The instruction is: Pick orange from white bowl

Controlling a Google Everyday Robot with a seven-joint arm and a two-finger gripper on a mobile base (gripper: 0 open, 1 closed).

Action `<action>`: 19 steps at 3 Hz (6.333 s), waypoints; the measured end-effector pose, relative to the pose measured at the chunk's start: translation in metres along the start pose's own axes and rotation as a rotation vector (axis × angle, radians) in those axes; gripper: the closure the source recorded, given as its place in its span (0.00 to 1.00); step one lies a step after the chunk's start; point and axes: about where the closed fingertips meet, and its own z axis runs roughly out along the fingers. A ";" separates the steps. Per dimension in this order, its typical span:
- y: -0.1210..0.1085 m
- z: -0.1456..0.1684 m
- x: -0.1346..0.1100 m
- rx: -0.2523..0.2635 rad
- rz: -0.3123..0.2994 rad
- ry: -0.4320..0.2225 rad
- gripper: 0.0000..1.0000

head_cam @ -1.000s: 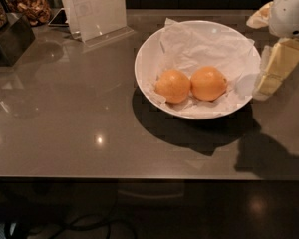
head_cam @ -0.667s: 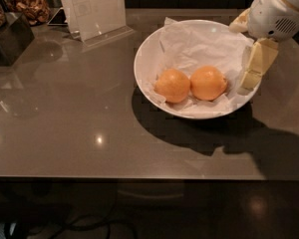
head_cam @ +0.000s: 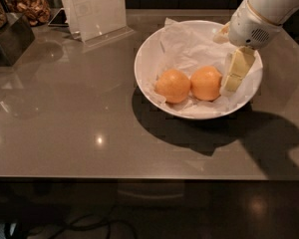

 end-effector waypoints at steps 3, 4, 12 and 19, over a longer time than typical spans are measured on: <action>-0.004 0.009 0.000 -0.015 0.004 -0.022 0.12; -0.007 0.025 -0.003 -0.059 0.001 -0.043 0.20; -0.011 0.068 0.008 -0.179 0.066 -0.059 0.47; 0.034 -0.050 -0.031 0.020 -0.102 -0.489 1.00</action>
Offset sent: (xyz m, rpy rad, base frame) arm 0.0000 0.0000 0.0000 0.0000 0.0000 0.0000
